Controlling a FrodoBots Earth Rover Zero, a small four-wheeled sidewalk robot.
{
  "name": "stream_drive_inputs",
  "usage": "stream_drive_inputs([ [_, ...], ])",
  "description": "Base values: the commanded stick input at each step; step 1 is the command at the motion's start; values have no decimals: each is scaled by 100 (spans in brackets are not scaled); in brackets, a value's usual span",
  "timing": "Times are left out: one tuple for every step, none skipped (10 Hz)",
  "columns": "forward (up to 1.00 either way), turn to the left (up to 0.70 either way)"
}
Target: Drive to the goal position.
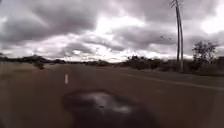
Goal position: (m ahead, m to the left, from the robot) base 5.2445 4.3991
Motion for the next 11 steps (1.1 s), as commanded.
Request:
stream_drive_inputs([
  [100, 14],
  [100, 35],
  [100, 44],
  [100, 44],
  [100, 44],
  [100, 44],
  [100, 29],
  [100, 9],
  [100, 4],
  [100, 4],
  [100, 44],
])
